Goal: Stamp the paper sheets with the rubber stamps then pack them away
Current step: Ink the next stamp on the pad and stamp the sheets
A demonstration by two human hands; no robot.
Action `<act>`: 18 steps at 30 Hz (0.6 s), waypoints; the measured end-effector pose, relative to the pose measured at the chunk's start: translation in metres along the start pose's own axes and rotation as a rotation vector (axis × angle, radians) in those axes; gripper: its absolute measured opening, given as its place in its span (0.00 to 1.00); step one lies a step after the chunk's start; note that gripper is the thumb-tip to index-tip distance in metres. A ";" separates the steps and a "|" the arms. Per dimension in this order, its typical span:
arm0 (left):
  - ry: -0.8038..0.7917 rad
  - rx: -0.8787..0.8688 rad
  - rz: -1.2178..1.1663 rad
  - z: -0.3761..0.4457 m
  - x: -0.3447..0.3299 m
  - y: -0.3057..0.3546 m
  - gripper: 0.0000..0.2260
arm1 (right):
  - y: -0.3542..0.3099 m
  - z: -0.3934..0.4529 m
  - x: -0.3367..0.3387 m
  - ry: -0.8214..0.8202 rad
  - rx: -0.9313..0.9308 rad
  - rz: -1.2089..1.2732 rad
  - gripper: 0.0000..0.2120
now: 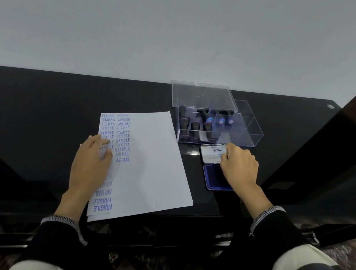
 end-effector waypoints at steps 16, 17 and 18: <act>0.060 0.053 -0.075 -0.001 0.009 0.002 0.13 | 0.012 -0.032 0.003 -0.265 0.020 0.621 0.04; 0.058 0.054 -0.076 -0.001 0.008 0.002 0.13 | 0.009 -0.034 0.004 -0.275 0.050 0.591 0.02; 0.058 0.053 -0.077 -0.001 0.008 0.001 0.13 | 0.006 -0.034 0.005 -0.288 0.077 0.548 0.01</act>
Point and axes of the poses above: each hand's wrist, its own z-axis towards the middle knuckle, its own x-axis out of the back of the hand, y = z × x, the point moved 7 cm from there along z, towards the middle knuckle, and after that the axes turned 6 degrees about -y, right-handed, at the moved point
